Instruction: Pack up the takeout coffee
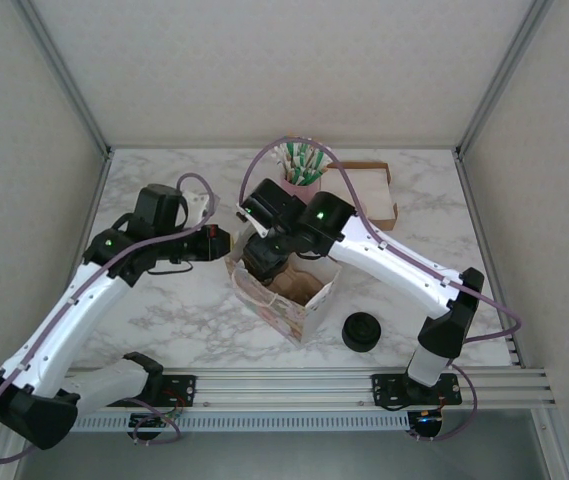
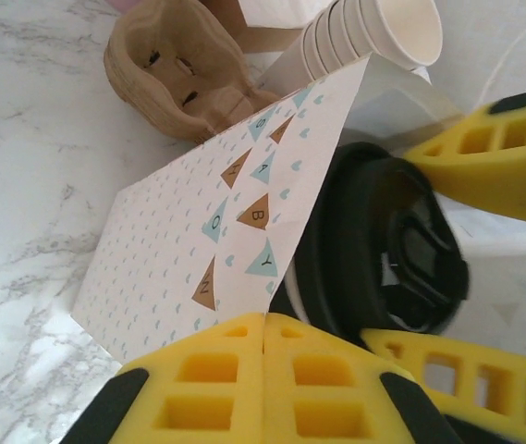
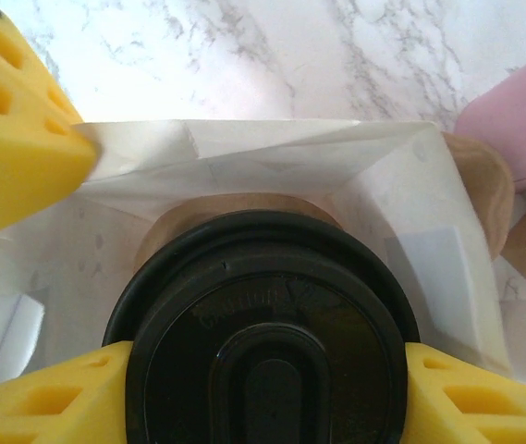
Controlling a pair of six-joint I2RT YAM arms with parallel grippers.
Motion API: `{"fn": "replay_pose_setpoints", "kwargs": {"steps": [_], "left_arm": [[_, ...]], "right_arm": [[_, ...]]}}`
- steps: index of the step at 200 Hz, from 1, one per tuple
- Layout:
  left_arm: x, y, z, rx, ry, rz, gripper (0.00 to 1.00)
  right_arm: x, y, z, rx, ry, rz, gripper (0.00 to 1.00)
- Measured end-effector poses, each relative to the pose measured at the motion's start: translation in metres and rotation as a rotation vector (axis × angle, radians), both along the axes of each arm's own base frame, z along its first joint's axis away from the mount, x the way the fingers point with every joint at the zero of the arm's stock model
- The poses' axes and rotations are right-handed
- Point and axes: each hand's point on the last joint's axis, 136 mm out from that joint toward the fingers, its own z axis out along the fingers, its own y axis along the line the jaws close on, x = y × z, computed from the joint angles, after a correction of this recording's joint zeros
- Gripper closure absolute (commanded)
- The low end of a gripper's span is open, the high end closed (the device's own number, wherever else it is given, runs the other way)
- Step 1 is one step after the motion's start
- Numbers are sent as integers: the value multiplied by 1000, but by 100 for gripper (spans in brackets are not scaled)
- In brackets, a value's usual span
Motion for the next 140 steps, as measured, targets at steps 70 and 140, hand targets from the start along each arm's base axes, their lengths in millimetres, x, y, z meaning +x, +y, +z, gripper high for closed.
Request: {"fn": "replay_pose_setpoints", "kwargs": {"steps": [70, 140], "left_arm": [[-20, -2, -3, -3, 38, 56, 100], [-20, 6, -8, 4, 66, 142, 100]], "right_arm": [[-16, -4, -19, -43, 29, 135, 57], [-27, -14, -18, -46, 19, 161, 58]]}}
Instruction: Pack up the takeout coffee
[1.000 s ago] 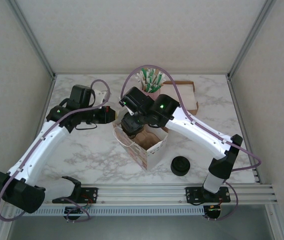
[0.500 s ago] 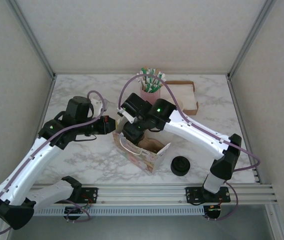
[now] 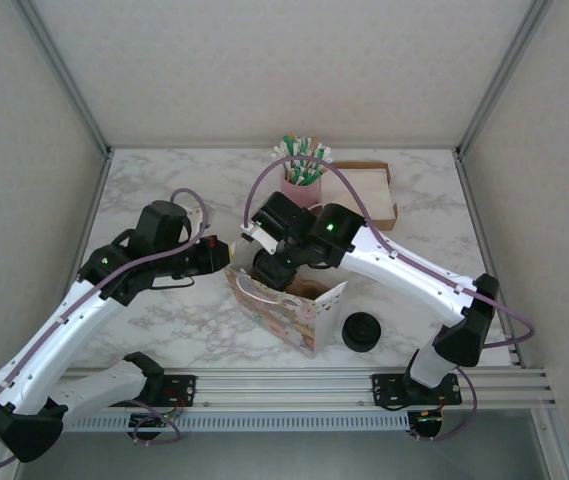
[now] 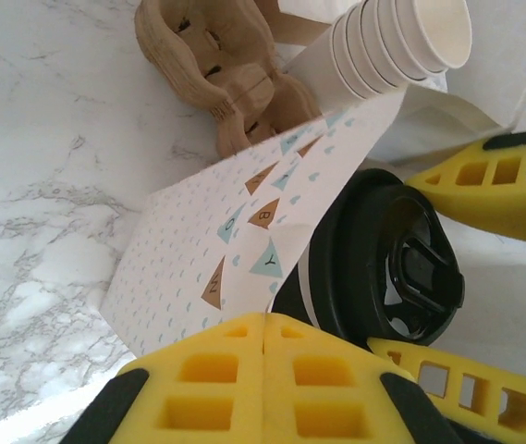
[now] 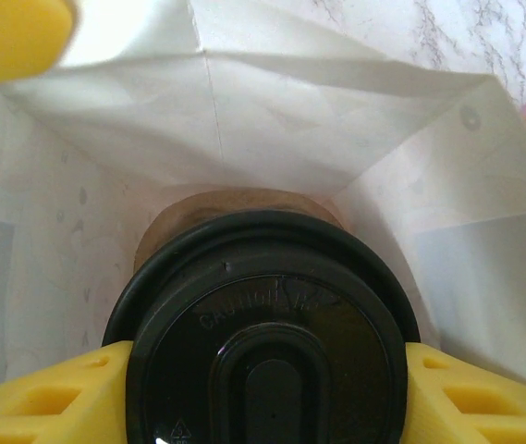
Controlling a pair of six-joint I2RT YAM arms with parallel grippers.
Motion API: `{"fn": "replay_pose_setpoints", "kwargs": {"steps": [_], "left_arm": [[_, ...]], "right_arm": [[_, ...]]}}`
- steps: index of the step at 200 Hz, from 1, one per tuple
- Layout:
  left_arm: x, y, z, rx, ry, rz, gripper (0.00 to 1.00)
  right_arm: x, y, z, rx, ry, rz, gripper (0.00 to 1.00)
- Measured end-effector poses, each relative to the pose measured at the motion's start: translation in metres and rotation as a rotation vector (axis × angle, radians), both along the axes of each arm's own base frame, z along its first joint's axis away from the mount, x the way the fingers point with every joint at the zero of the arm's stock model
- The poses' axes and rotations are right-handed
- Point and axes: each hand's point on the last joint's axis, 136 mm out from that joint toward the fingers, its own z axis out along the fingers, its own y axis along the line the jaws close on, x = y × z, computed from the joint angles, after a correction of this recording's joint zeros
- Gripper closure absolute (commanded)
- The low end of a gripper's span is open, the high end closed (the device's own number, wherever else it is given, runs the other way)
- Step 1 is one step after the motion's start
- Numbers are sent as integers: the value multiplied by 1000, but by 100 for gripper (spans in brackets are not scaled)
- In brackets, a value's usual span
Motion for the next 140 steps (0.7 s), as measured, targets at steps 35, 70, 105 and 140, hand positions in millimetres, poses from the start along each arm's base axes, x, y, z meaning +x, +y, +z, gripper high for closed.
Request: {"fn": "replay_pose_setpoints", "kwargs": {"steps": [35, 70, 105, 140], "left_arm": [[1, 2, -1, 5, 5, 26, 100], [0, 2, -2, 11, 12, 40, 100], [-2, 0, -3, 25, 3, 38, 100], [-3, 8, 3, 92, -31, 67, 100]], "right_arm": [[-9, 0, -11, -30, 14, 23, 58], [-11, 0, -13, -39, 12, 34, 58], [-7, 3, -9, -34, -6, 30, 60], [5, 16, 2, -16, -42, 5, 60]]}}
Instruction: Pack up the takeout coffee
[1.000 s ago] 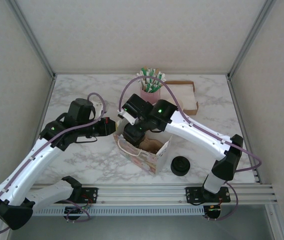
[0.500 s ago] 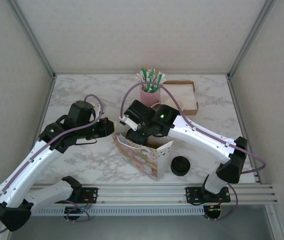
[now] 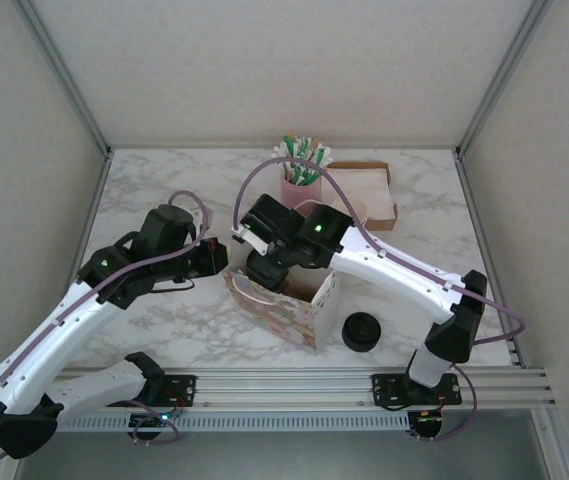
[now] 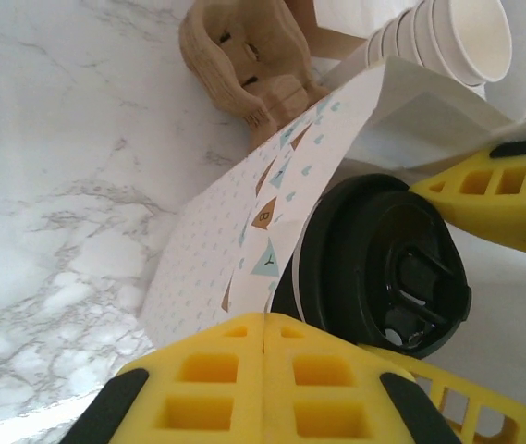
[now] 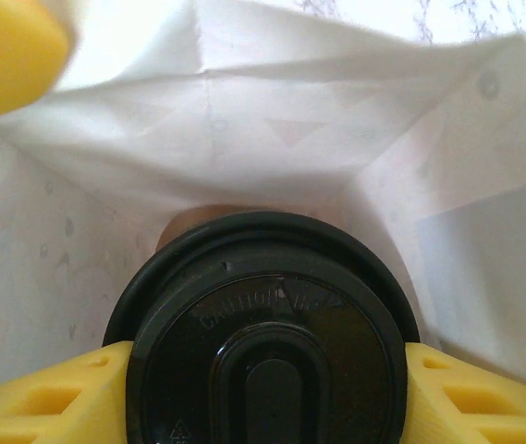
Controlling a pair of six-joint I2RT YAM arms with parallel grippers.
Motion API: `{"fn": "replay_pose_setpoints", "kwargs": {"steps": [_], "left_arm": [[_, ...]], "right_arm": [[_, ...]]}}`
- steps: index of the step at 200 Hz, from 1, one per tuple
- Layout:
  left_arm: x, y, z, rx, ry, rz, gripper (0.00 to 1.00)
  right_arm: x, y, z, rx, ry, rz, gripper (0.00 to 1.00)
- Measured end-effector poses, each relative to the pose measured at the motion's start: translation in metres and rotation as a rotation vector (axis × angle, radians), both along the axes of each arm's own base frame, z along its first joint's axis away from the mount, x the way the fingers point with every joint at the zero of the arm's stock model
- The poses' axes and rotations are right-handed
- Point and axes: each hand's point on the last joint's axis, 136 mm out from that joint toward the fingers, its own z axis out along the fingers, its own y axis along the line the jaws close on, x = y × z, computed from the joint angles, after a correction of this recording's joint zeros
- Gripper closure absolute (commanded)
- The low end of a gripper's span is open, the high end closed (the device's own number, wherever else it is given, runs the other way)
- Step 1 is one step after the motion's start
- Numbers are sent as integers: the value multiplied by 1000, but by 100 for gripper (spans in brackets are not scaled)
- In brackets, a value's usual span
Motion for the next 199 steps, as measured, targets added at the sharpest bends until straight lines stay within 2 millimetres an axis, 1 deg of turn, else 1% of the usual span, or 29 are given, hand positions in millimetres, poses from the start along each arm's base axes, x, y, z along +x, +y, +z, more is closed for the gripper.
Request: {"fn": "replay_pose_setpoints", "kwargs": {"steps": [32, 101, 124, 142, 163, 184, 199], "left_arm": [[1, 11, 8, 63, -39, 40, 100], [5, 20, 4, 123, -52, 80, 100], [6, 20, 4, 126, -55, 84, 100], [5, 21, 5, 124, -58, 86, 100], [4, 21, 7, 112, -61, 89, 94], [4, 20, 9, 93, -69, 92, 83], [5, 20, 10, 79, -73, 99, 70]], "right_arm": [[4, 7, 3, 9, 6, -24, 60], [-5, -4, -5, -37, 54, -45, 61], [-13, -5, -11, -54, 79, -28, 61], [-17, -8, -21, -86, 98, -22, 61], [-19, -12, -37, -135, 118, -17, 61], [-20, -14, -50, -170, 134, -16, 61], [-19, -12, -53, -177, 137, -10, 62]]}}
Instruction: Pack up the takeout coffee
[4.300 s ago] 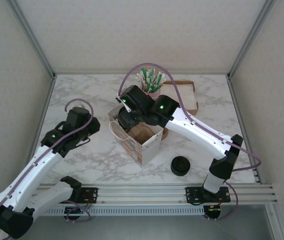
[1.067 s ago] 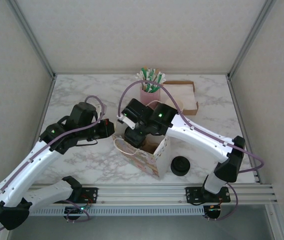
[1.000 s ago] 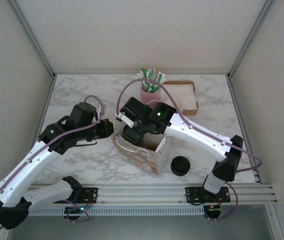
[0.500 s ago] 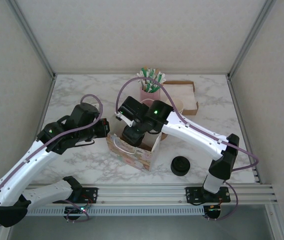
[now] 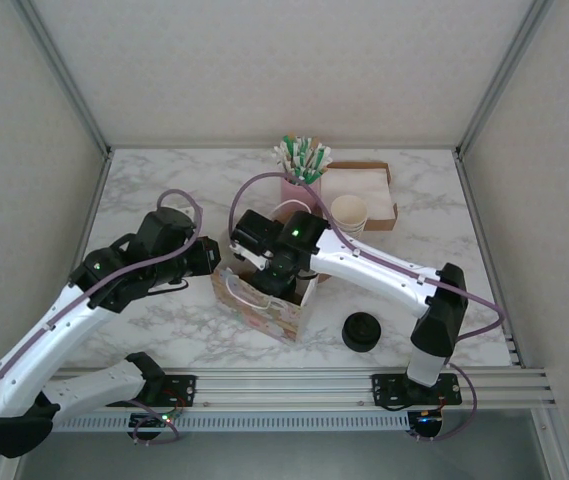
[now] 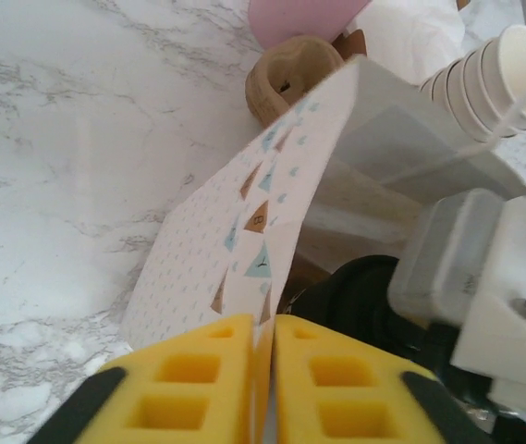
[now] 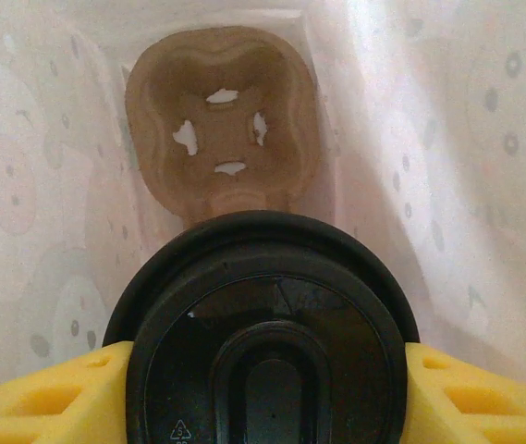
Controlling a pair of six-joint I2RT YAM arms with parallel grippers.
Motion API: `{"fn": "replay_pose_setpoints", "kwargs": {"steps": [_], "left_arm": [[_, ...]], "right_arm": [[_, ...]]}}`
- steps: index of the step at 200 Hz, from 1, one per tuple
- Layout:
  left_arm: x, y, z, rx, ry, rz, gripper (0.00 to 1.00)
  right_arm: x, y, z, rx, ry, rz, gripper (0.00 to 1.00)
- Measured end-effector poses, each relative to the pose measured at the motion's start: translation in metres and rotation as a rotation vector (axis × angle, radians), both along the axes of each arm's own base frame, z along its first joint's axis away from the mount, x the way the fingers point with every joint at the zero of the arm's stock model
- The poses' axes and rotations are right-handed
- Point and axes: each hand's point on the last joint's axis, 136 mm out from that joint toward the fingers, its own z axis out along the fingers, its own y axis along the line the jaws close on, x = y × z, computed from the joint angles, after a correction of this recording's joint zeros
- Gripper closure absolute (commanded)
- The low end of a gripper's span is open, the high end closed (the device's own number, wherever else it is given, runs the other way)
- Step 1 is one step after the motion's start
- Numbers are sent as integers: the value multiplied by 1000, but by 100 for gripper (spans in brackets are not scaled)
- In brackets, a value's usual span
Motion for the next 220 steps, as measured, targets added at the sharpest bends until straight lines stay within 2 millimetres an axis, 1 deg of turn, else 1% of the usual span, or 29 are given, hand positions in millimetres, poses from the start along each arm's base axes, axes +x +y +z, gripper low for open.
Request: {"fn": "replay_pose_setpoints", "kwargs": {"steps": [11, 15, 34, 54, 73, 88, 101, 112, 124, 135, 147, 162, 173, 189, 205, 220], "left_arm": [[0, 1, 2, -12, -10, 7, 57], [-1, 1, 3, -15, -16, 6, 55], [-4, 8, 13, -42, -53, 24, 54], [-6, 18, 31, -76, -124, 53, 54], [-7, 32, 50, -113, -206, 98, 56], [-7, 43, 59, -136, -258, 146, 61], [-4, 53, 62, -149, -282, 197, 69], [2, 63, 59, -154, -274, 264, 73], [14, 77, 44, -146, -239, 350, 75], [24, 89, 23, -140, -182, 423, 77], [33, 101, -7, -141, -102, 499, 78], [38, 109, -48, -147, -1, 556, 81], [38, 112, -79, -160, 78, 582, 82], [35, 111, -116, -179, 168, 600, 83], [32, 106, -143, -188, 230, 598, 84], [30, 103, -160, -192, 266, 592, 84]], "right_arm": [[1, 2, -1, 2, -1, 4, 62], [1, 3, -2, 3, -3, 6, 63], [3, 7, -3, 11, -9, 15, 62], [5, 12, -5, 17, -13, 18, 62], [7, 14, -7, 21, -16, 22, 62], [8, 17, -7, 26, -20, 27, 62], [9, 18, -6, 33, -25, 33, 61], [9, 20, -6, 38, -30, 39, 61], [10, 22, -5, 44, -35, 43, 61], [11, 23, -5, 51, -40, 47, 61], [12, 25, -4, 54, -44, 53, 61], [12, 25, -4, 55, -47, 61, 61], [12, 25, -5, 51, -47, 65, 61], [12, 26, -8, 45, -44, 68, 61], [12, 26, -11, 38, -41, 68, 61], [13, 27, -11, 38, -41, 68, 61]]}}
